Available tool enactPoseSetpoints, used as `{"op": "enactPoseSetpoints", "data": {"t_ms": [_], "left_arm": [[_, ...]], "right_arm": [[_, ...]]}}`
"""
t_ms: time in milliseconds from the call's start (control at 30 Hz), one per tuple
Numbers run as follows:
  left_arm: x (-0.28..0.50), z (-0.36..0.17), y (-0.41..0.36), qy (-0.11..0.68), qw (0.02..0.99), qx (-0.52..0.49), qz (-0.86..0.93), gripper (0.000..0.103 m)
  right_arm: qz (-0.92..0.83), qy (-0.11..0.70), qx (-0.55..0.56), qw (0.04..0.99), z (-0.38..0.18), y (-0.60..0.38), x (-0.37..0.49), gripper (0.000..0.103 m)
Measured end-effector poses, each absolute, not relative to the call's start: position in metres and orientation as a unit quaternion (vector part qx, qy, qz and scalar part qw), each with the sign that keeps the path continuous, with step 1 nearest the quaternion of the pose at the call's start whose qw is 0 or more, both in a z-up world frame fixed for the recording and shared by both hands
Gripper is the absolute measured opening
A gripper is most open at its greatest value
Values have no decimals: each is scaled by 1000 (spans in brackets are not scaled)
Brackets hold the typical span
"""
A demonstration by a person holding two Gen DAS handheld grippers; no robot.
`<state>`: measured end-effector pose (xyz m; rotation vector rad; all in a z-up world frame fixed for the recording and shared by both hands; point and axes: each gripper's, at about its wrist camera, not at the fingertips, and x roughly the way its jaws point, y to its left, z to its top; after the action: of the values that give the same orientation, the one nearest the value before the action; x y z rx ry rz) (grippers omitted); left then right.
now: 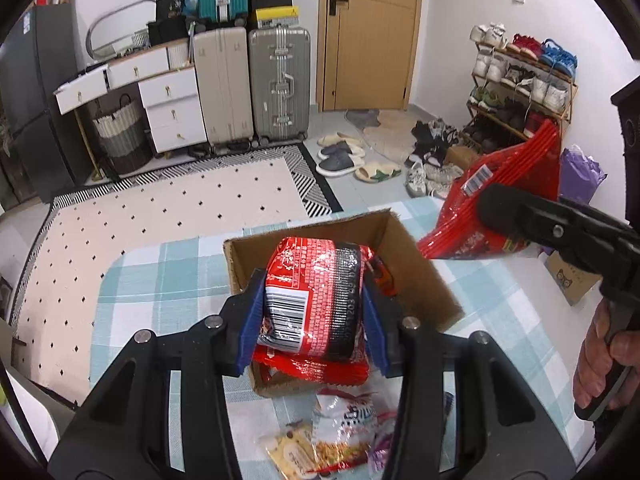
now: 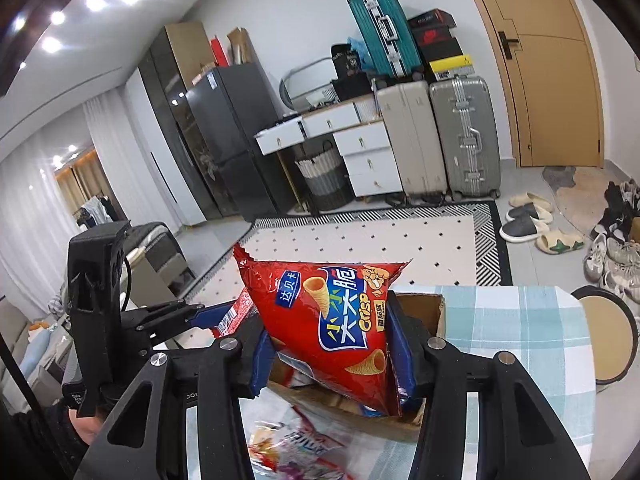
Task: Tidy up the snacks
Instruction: 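Open both grippers over the box to drop the chip bag and wafer pack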
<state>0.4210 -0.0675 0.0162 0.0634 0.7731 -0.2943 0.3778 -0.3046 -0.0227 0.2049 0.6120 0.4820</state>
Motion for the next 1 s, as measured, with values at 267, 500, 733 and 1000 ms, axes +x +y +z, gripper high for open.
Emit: {"op": "enactPoseSetpoints", "data": {"t_ms": [267, 500, 733, 1000], "left_arm": [[476, -45, -64, 421, 896, 15, -143, 42], [500, -74, -69, 425, 893, 16, -148, 42], [502, -77, -71, 420, 896, 27, -144, 54], [481, -62, -51, 401, 906, 6, -138, 63]], "right_arm": [[218, 334, 87, 913, -70, -305, 422, 49], [218, 357, 79, 905, -102, -300, 446, 50], [210, 349, 62, 911, -107, -293, 449, 71], [218, 332, 79, 914, -93, -302, 427, 75]]}}
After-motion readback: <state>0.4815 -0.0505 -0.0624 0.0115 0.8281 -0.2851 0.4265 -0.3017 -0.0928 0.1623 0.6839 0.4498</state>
